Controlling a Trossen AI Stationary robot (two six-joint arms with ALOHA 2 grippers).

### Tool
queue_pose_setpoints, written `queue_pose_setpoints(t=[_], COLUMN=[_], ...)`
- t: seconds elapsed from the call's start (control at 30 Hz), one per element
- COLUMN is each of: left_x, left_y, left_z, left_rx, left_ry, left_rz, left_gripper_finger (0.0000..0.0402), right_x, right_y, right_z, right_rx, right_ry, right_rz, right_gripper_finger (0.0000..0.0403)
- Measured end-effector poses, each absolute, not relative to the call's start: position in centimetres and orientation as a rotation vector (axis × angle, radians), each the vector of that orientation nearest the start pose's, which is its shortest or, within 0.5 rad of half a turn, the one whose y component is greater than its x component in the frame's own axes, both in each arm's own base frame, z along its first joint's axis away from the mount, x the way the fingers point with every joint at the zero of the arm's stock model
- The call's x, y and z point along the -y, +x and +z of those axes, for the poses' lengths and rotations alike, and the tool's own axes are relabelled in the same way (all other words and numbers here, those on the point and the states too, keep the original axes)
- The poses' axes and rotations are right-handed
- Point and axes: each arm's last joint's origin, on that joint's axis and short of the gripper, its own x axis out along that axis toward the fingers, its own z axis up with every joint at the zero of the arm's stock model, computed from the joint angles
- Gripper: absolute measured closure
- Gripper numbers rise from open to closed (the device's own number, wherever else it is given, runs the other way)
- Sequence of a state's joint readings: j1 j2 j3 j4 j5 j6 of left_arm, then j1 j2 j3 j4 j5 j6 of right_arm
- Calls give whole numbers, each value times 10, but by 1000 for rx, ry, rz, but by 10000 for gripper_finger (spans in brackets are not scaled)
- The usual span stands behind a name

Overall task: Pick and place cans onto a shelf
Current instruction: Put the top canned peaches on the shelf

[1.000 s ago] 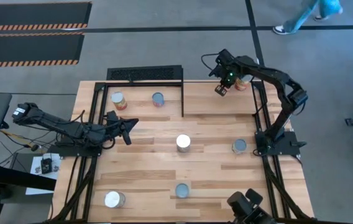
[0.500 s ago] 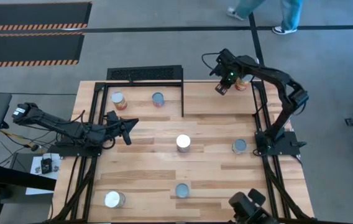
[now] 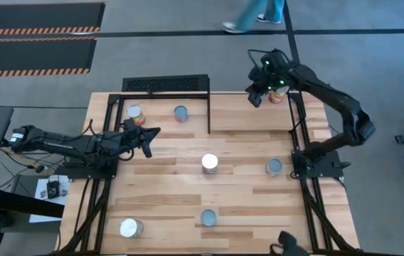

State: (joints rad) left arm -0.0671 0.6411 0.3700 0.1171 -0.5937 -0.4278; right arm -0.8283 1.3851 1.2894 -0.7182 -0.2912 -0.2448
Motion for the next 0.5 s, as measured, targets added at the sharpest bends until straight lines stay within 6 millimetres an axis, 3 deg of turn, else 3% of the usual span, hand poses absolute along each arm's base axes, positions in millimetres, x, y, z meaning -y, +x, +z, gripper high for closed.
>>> queue_pose_setpoints(t=[0.27, 0.5], left_x=[-21, -40], left_y=[153, 158], left_z=[259, 288], left_rx=[-57, -236], left_ry=[-337, -296], left_rz=[583, 663], left_gripper_finger=[401, 401], right_x=[150, 113], right_y=[207, 213], right_z=[325, 308], right_rx=[-424, -190], right_ry=[190, 269], right_rz=[-322, -301], right_gripper_finger=[396, 388])
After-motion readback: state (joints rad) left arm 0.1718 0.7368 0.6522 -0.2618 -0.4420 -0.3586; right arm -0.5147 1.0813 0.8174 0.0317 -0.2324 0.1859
